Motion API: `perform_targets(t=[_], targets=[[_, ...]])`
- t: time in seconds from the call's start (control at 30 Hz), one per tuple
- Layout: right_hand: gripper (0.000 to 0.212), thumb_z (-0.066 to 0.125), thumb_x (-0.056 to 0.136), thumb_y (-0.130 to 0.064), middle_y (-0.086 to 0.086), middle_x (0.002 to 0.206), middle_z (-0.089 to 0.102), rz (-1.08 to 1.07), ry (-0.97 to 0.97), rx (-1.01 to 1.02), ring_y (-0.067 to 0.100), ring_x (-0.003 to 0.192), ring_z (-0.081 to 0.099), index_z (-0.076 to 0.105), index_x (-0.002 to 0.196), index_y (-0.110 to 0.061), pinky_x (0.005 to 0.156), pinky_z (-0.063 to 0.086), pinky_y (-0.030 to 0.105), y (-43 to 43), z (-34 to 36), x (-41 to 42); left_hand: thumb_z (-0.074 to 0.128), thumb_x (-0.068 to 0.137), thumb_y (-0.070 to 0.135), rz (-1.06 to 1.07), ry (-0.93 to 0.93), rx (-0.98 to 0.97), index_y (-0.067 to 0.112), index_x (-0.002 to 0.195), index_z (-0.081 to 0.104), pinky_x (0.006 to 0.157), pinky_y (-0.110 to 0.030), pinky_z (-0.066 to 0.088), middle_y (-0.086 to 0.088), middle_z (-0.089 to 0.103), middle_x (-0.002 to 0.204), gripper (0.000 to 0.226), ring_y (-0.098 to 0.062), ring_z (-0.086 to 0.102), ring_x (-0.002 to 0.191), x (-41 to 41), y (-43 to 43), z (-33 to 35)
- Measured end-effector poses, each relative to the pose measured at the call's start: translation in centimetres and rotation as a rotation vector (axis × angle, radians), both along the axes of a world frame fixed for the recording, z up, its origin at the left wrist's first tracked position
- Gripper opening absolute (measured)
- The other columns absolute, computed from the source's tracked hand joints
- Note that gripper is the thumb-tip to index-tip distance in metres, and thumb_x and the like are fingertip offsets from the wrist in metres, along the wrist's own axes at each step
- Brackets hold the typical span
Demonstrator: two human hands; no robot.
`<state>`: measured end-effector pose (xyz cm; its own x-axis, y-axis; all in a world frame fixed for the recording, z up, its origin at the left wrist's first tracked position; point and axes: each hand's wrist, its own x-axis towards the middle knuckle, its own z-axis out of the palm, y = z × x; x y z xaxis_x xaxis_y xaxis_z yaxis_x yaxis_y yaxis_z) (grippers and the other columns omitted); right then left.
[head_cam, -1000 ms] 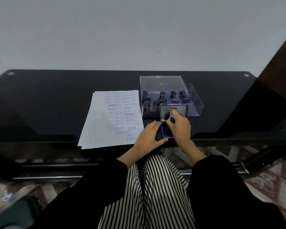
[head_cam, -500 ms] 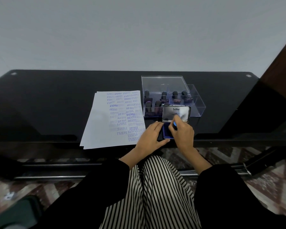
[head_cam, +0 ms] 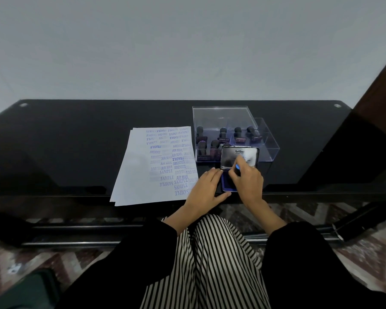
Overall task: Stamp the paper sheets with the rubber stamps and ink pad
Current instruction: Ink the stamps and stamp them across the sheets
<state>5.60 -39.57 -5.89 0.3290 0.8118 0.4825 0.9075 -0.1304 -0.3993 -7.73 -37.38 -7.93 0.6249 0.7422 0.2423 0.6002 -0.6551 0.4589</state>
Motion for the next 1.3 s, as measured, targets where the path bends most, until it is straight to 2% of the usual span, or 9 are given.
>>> perform_targets(t=[0.2,0.43,0.57,0.7,0.83,0.97,1.07,1.17,1.3], targets=[[0.013,0.065,0.082,-0.011,0.014,0.058,0.059,-0.007,0.004,0.013,0.029,0.051,0.057,0.055,0.082,-0.003,0.047,0.04,0.03,0.0,-0.1,0.0,0.05,0.092,0.043,-0.009,0.017,0.018,0.007,0.145,0.025,0.116,-0.023,0.005,-0.006,0.029,0.152,0.069,-0.016,0.018,0.143,0.0,0.1,-0.2],[0.012,0.06,0.086,-0.013,0.015,0.065,0.061,-0.031,0.042,-0.031,0.029,0.058,0.058,0.055,0.088,-0.003,0.051,0.039,0.03,0.3,0.2,-0.1,0.049,0.092,0.044,-0.013,0.026,0.02,0.008,0.146,0.024,0.116,-0.023,0.004,-0.006,0.028,0.152,0.07,-0.015,0.017,0.144,0.0,0.2,-0.3],[0.014,0.067,0.08,-0.007,0.012,0.057,0.059,-0.016,0.002,0.021,0.028,0.05,0.057,0.054,0.082,-0.002,0.046,0.039,0.028,-0.3,0.0,-0.4,0.049,0.092,0.044,-0.011,0.034,0.003,0.008,0.146,0.024,0.116,-0.023,0.004,-0.005,0.027,0.153,0.069,-0.015,0.016,0.144,0.0,0.1,0.0],[0.011,0.062,0.085,-0.011,0.014,0.064,0.061,-0.015,-0.001,-0.062,0.03,0.057,0.059,0.054,0.087,-0.003,0.049,0.038,0.029,-0.4,0.5,-0.3,0.052,0.091,0.043,-0.01,0.044,-0.028,0.008,0.145,0.026,0.116,-0.026,0.011,-0.006,0.029,0.151,0.07,-0.017,0.019,0.143,0.0,0.3,0.3],[0.013,0.054,0.09,-0.02,0.013,0.074,0.064,-0.016,-0.042,-0.189,0.029,0.069,0.061,0.051,0.095,-0.009,0.054,0.039,0.031,0.0,1.6,0.1,0.06,0.087,0.039,-0.067,0.039,-0.113,0.008,0.142,0.031,0.109,-0.027,0.029,-0.008,0.037,0.144,0.069,-0.021,0.037,0.132,-0.3,0.6,1.7],[0.013,0.053,0.091,-0.02,0.013,0.075,0.063,-0.063,0.024,-0.089,0.03,0.07,0.062,0.053,0.096,-0.008,0.057,0.042,0.033,-0.2,2.8,-1.2,0.055,0.087,0.032,-0.121,-0.022,-0.152,0.009,0.139,0.039,0.105,-0.026,0.034,-0.006,0.044,0.139,0.059,-0.017,0.045,0.125,-3.0,1.4,3.6],[0.01,0.057,0.089,-0.017,0.009,0.068,0.057,-0.008,0.11,0.017,0.026,0.064,0.056,0.053,0.09,-0.008,0.053,0.036,0.028,0.4,3.7,-3.6,0.051,0.087,0.022,-0.032,-0.169,-0.146,0.007,0.126,0.052,0.1,-0.025,0.037,-0.007,0.054,0.126,0.042,-0.017,0.051,0.115,-6.9,2.6,4.2],[0.01,0.057,0.089,-0.017,0.007,0.065,0.056,0.093,0.15,0.025,0.023,0.059,0.052,0.051,0.085,-0.01,0.051,0.035,0.028,1.4,4.1,-6.5,0.051,0.091,0.01,0.163,-0.247,-0.101,0.009,0.119,0.056,0.099,-0.025,0.039,-0.004,0.057,0.122,0.029,-0.018,0.053,0.113,-11.4,4.0,4.1],[0.018,0.054,0.09,-0.02,0.005,0.063,0.053,0.263,0.181,-0.053,0.024,0.058,0.052,0.041,0.079,-0.016,0.052,0.037,0.03,2.8,3.9,-10.8,0.048,0.094,0.014,0.323,-0.128,-0.038,0.01,0.125,0.055,0.102,-0.02,0.03,-0.003,0.052,0.133,0.031,-0.016,0.044,0.126,-16.2,5.7,2.9]])
